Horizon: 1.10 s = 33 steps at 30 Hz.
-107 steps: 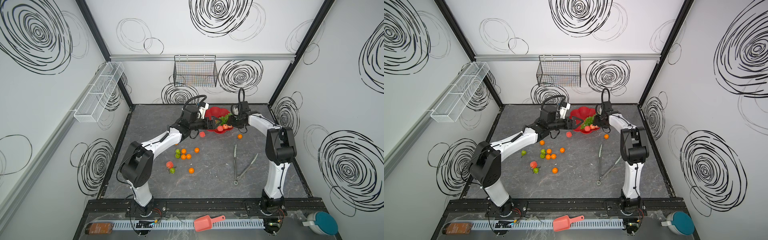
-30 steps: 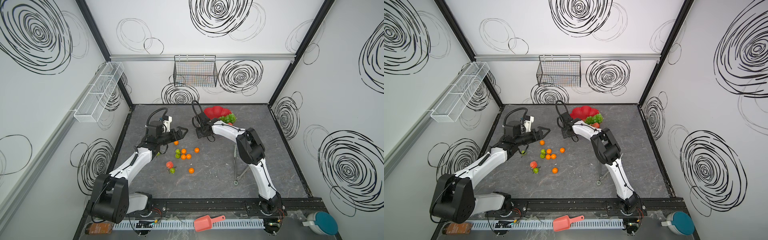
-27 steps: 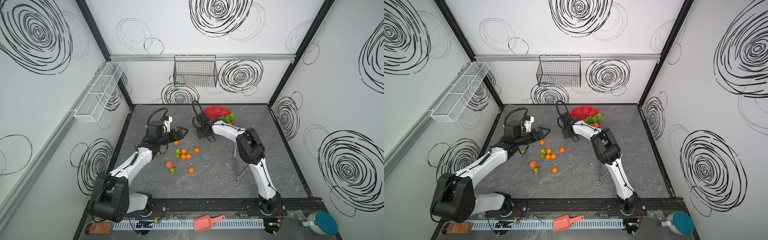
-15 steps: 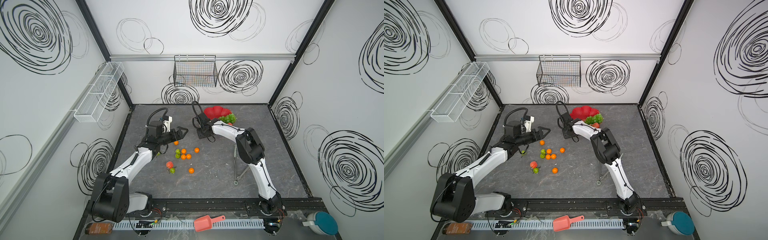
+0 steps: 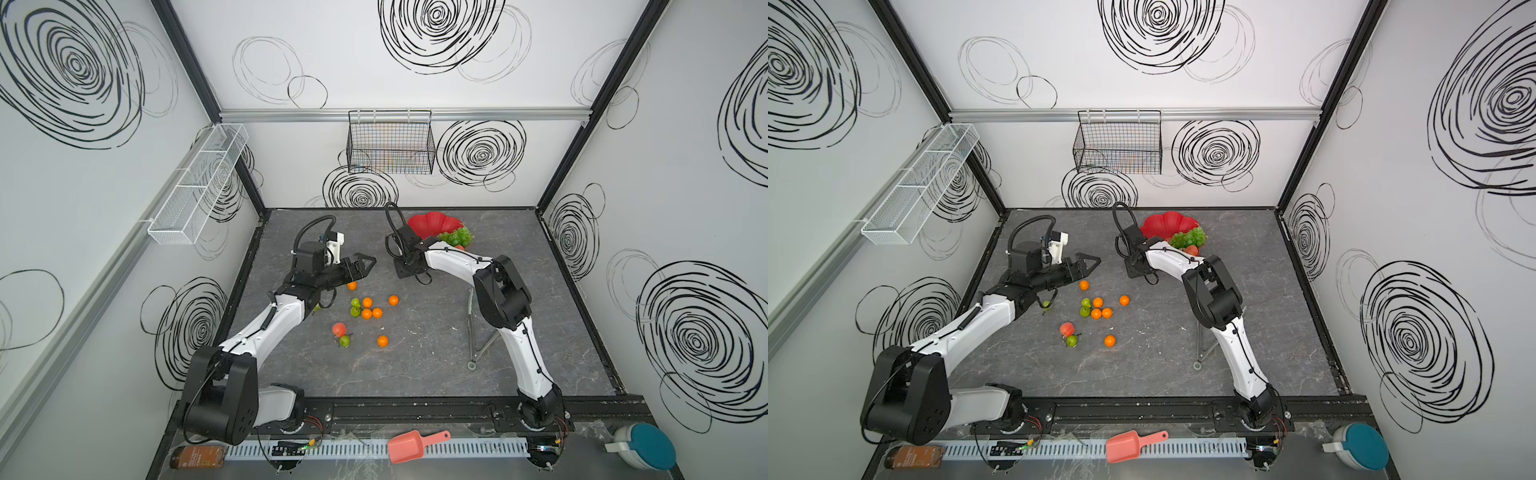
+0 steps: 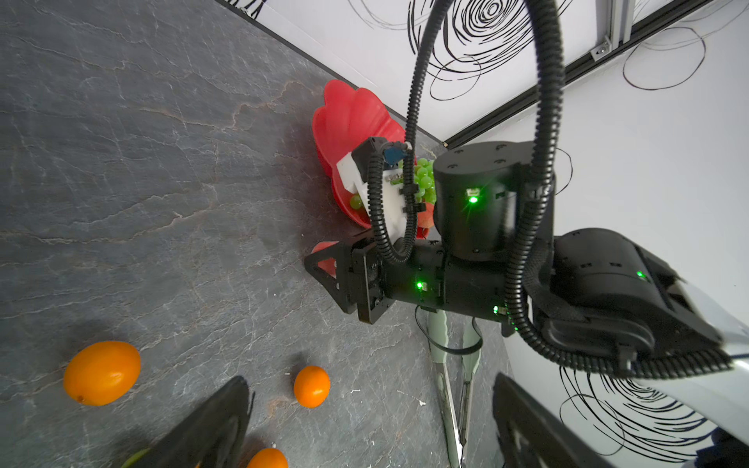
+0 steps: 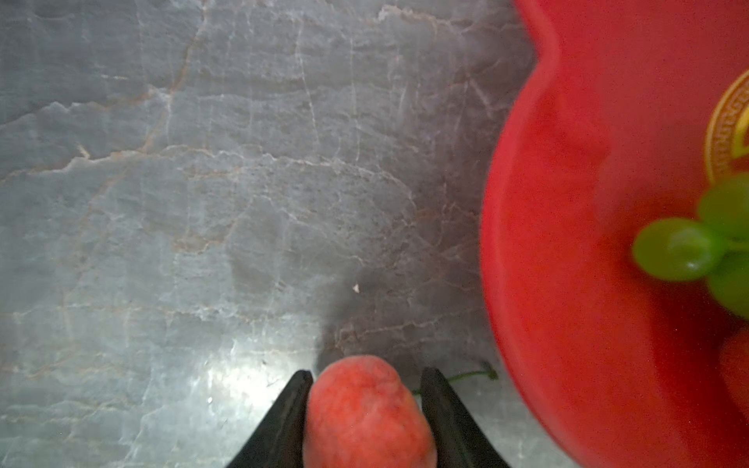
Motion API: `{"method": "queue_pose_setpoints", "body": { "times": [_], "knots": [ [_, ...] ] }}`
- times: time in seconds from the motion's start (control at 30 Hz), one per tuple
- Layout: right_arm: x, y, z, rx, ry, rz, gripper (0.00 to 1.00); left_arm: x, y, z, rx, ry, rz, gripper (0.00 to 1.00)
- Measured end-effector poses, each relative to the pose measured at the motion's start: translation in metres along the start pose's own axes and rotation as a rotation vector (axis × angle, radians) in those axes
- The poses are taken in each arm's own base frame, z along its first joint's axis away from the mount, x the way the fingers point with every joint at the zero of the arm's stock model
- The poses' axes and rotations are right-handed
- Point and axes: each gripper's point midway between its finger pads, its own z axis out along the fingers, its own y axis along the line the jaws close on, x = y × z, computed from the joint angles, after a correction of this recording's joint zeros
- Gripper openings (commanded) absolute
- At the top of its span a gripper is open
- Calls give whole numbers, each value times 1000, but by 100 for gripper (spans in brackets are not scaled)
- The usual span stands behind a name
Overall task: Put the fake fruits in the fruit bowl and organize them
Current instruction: 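Lift the peach and carry it over the red bowl with the right gripper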
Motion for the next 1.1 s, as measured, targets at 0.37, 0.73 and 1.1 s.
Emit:
{"method": "queue_pose_setpoints", "body": {
  "times": [0.37, 0.73, 1.1],
  "knots": [
    [-4, -1, -69, -114, -78, 49, 46, 14, -36, 0, 16, -8, 139, 96],
    [-9, -85, -105, -97, -154, 219, 45, 67, -73, 28, 43, 128, 241, 96],
    [-10, -120, -100, -56, -154, 273, 45, 28, -104, 84, 66, 106, 229, 96]
  ]
}}
